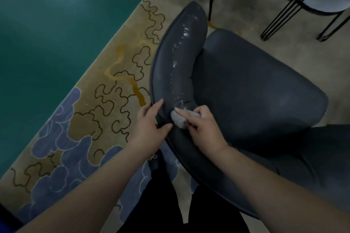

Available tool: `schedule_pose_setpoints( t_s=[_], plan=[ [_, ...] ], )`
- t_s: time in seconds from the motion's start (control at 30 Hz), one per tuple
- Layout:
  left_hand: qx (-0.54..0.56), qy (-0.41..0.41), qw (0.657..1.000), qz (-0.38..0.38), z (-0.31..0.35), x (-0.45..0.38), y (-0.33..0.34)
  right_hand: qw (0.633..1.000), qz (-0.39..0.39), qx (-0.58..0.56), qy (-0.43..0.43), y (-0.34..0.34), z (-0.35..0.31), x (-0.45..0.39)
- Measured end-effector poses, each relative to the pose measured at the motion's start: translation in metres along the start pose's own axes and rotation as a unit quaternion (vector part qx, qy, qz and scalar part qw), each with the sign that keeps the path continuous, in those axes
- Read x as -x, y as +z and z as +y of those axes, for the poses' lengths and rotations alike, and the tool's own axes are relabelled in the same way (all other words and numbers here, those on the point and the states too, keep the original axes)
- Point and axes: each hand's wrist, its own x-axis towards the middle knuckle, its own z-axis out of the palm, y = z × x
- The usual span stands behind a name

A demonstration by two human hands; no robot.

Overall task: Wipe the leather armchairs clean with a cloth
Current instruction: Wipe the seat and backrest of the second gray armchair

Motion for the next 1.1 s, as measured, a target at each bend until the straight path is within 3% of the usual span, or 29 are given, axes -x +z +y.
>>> schedule_pose_setpoints(
  t_s=[0.13,0.2,0.27,0.37,0.47,0.6,0.63,0.7,0.8,1.03,1.1],
  plan=[
    [0.013,0.021,0.998,-0.057,-0.005,-0.024,-0.018,0.970,0.122,-0.046,0.205,-0.004,0.010,-0.022],
    [-0.005,0.039,0.996,-0.075,-0.004,-0.037,-0.027,0.953,0.167,-0.033,0.252,-0.010,0.010,-0.027],
    [-0.028,0.061,0.994,-0.085,-0.003,-0.051,-0.035,0.971,0.165,-0.024,0.172,-0.005,-0.004,-0.024],
    [-0.060,0.085,0.990,-0.100,-0.003,-0.068,-0.040,0.994,0.091,0.027,0.058,0.019,-0.027,-0.015],
    [-0.089,0.082,0.986,-0.114,-0.005,-0.077,-0.038,0.984,0.115,0.018,0.132,0.028,-0.021,-0.023],
    [-0.111,0.089,0.983,-0.116,-0.007,-0.078,-0.036,0.934,0.140,-0.052,0.325,0.009,0.006,-0.032],
    [-0.112,0.090,0.983,-0.117,-0.007,-0.077,-0.036,0.932,0.150,-0.056,0.324,0.006,0.005,-0.032],
    [-0.109,0.089,0.984,-0.112,-0.007,-0.077,-0.036,0.956,0.167,-0.045,0.238,0.007,-0.011,-0.034],
    [-0.097,0.087,0.987,-0.096,-0.007,-0.074,-0.036,0.991,0.092,-0.034,0.093,0.024,-0.034,-0.038],
    [-0.079,0.060,0.988,-0.117,-0.002,-0.084,-0.047,0.977,0.098,-0.051,0.182,0.019,-0.010,-0.072],
    [-0.083,0.060,0.987,-0.126,0.001,-0.089,-0.050,0.967,0.134,-0.056,0.208,0.015,-0.006,-0.078]
  ],
)
